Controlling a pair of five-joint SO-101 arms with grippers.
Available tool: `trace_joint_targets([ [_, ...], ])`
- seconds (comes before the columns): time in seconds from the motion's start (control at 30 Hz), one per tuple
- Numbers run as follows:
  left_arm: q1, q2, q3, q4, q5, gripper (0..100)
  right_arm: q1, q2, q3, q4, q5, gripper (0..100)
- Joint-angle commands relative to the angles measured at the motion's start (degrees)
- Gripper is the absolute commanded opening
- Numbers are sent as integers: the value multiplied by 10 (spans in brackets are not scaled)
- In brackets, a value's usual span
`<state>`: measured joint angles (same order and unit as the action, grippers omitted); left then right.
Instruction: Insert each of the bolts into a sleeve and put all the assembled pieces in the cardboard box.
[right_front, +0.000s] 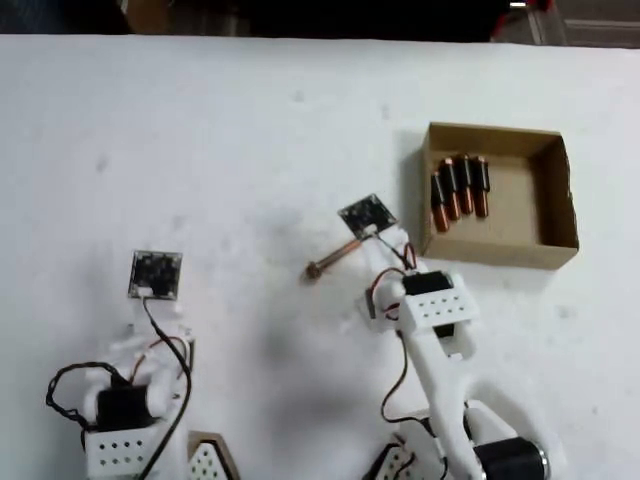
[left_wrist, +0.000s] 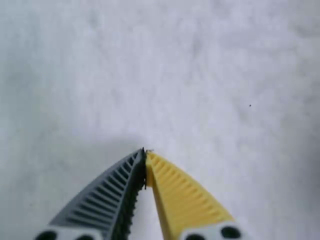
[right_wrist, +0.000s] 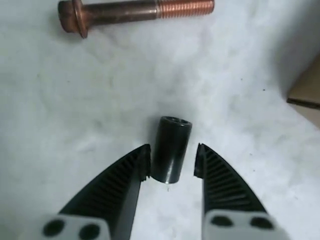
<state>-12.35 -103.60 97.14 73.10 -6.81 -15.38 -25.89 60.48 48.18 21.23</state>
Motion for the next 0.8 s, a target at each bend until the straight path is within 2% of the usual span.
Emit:
trace_joint_targets([
  [0.0, -7, -7, -2, 6, -6, 23, -10, 44, -28, 4, 5, 126],
  [0.23, -7, -7, -2, 6, -6, 23, -6, 137, -71, 1, 5, 126],
  [0.77, -7, -7, -2, 6, -6, 23, -6, 133, -71, -51, 10, 128],
])
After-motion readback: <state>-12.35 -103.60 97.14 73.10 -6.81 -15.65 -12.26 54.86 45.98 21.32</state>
